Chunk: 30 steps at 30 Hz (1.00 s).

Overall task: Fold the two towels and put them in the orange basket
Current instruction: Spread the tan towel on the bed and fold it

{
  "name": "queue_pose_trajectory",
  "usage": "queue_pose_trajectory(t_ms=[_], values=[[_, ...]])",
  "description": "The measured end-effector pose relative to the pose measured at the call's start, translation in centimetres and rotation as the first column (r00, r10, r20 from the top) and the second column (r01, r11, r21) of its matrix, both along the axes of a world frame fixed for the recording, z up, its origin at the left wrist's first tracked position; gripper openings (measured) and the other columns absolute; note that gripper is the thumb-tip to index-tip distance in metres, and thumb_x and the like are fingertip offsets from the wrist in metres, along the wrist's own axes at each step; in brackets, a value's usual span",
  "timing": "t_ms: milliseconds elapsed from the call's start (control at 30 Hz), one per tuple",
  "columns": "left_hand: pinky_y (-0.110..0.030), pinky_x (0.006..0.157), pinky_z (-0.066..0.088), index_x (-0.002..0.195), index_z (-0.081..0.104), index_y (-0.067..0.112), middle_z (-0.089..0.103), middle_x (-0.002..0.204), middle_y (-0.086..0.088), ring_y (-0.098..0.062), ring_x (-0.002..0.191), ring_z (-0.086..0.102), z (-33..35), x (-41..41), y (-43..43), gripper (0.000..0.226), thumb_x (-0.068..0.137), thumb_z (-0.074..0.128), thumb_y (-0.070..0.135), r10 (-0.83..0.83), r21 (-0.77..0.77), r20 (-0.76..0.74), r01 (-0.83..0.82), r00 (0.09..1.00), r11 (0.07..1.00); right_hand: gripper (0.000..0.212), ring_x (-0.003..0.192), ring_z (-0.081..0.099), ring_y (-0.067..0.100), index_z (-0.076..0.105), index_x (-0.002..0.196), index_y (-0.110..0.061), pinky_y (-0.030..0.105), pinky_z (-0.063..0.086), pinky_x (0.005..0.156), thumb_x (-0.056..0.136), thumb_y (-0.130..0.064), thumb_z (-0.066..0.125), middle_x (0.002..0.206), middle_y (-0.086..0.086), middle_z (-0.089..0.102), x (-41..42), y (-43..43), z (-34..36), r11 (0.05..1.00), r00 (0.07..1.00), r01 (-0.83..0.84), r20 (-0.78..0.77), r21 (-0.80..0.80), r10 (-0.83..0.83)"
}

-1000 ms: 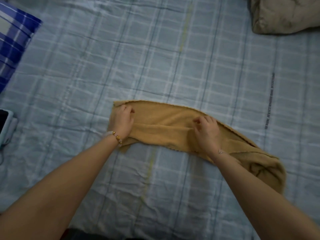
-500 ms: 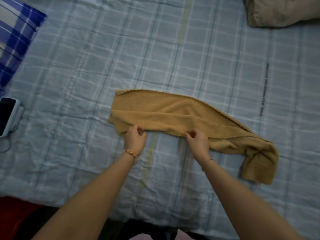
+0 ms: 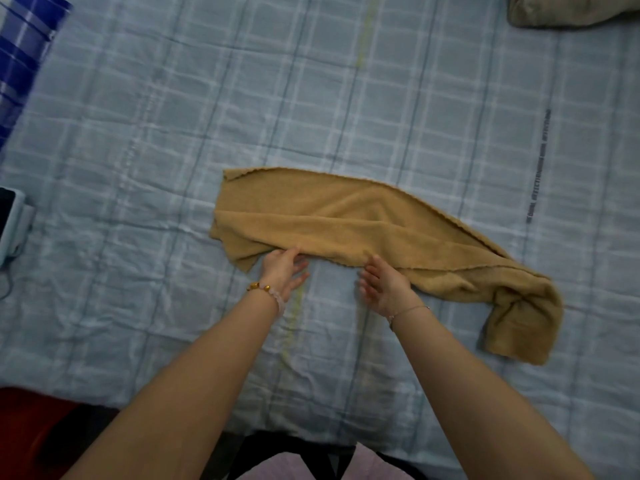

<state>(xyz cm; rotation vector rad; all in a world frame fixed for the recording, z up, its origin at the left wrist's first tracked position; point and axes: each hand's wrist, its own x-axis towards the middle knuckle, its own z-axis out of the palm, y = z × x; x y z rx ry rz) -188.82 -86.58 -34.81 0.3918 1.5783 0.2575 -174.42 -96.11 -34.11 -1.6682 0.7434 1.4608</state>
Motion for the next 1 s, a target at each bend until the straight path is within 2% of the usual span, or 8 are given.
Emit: queue_pose_trajectory(t_ms=[100,267,400,667,767,833,900,1000], values=[[-0.037,0.078,0.05,0.088,0.055,0.015,0.061,0.09,-0.003,-0.016,0.085,0.059,0.0,0.0,-0.1,0.007,0.093,0.053,0.019,0.019,0.017,-0.007,-0.018,1.0,1.0,0.026,0.06,0.054,0.014,0.056,0.087,-0.009,0.018,0.047,0.043,0.092,-0.034,0.057,0.075,0.003,0.06,0.1,0.0,0.1,1.0,0.998,0.0,-0.064,-0.02,-0.001],[-0.031,0.066,0.05,0.084,0.055,0.018,0.061,0.084,-0.001,-0.013,0.077,0.058,0.4,-0.9,-0.7,0.009,0.093,0.054,0.02,0.012,0.029,-0.002,-0.012,1.0,0.999,0.024,0.055,0.05,0.011,0.057,0.074,-0.012,0.014,0.042,0.037,0.093,-0.026,0.056,0.066,0.0,0.053,-0.1,-0.6,0.3,0.998,0.996,0.062,-0.055,-0.019,-0.063],[-0.035,0.074,0.05,0.084,0.056,0.017,0.061,0.084,-0.002,-0.015,0.078,0.059,1.0,-2.1,-1.4,0.009,0.093,0.054,0.02,0.007,0.023,0.01,-0.008,1.0,1.0,0.023,0.056,0.051,0.011,0.057,0.076,-0.012,0.014,0.044,0.038,0.095,-0.026,0.054,0.068,0.0,0.055,-0.4,-1.7,0.5,0.999,0.999,0.038,-0.027,-0.002,-0.038],[-0.032,0.066,0.049,0.08,0.054,0.016,0.061,0.081,-0.004,-0.015,0.077,0.059,2.2,-4.3,-2.7,0.013,0.093,0.054,0.017,0.004,0.058,0.032,-0.006,0.999,0.998,0.024,0.059,0.051,0.011,0.056,0.077,-0.012,0.014,0.044,0.039,0.096,-0.027,0.052,0.07,0.0,0.054,-2.2,-3.9,1.5,0.998,1.0,0.015,-0.013,0.057,-0.014],[-0.032,0.064,0.049,0.079,0.053,0.015,0.061,0.079,-0.004,-0.015,0.075,0.06,2.6,-5.4,-3.8,0.014,0.092,0.055,0.017,0.003,0.047,0.055,-0.006,0.999,0.999,0.021,0.066,0.054,0.011,0.058,0.082,-0.012,0.02,0.049,0.048,0.095,-0.029,0.053,0.078,-0.001,0.058,-2.9,-5.2,1.5,0.997,1.0,0.01,-0.029,0.072,-0.008],[-0.031,0.064,0.049,0.078,0.053,0.015,0.061,0.077,-0.004,-0.015,0.075,0.06,2.8,-6.1,-4.7,0.014,0.092,0.054,0.015,0.001,0.047,0.074,-0.005,0.997,0.999,0.02,0.076,0.056,0.012,0.059,0.1,-0.011,0.024,0.051,0.064,0.094,-0.03,0.054,0.09,0.0,0.06,-3.3,-5.7,1.5,0.994,0.999,0.017,-0.037,0.11,-0.013],[-0.031,0.065,0.049,0.079,0.053,0.015,0.061,0.074,-0.004,-0.014,0.074,0.06,3.1,-6.9,-5.6,0.013,0.092,0.054,0.015,-0.006,0.048,0.096,0.002,0.995,0.999,0.028,0.083,0.057,0.013,0.057,0.115,-0.013,0.026,0.051,0.073,0.094,-0.031,0.054,0.103,0.001,0.06,-3.8,-6.0,1.6,0.988,0.998,0.039,-0.052,0.146,-0.032],[-0.031,0.064,0.05,0.08,0.054,0.015,0.066,0.061,0.0,-0.014,0.073,0.061,3.3,-8.1,-6.7,0.012,0.091,0.055,0.015,-0.003,0.036,0.116,-0.001,0.993,0.999,0.023,0.083,0.057,0.013,0.059,0.108,-0.014,0.027,0.05,0.072,0.092,-0.031,0.057,0.099,0.0,0.062,-4.6,-6.1,2.0,0.978,0.991,0.117,-0.09,0.173,-0.103]])
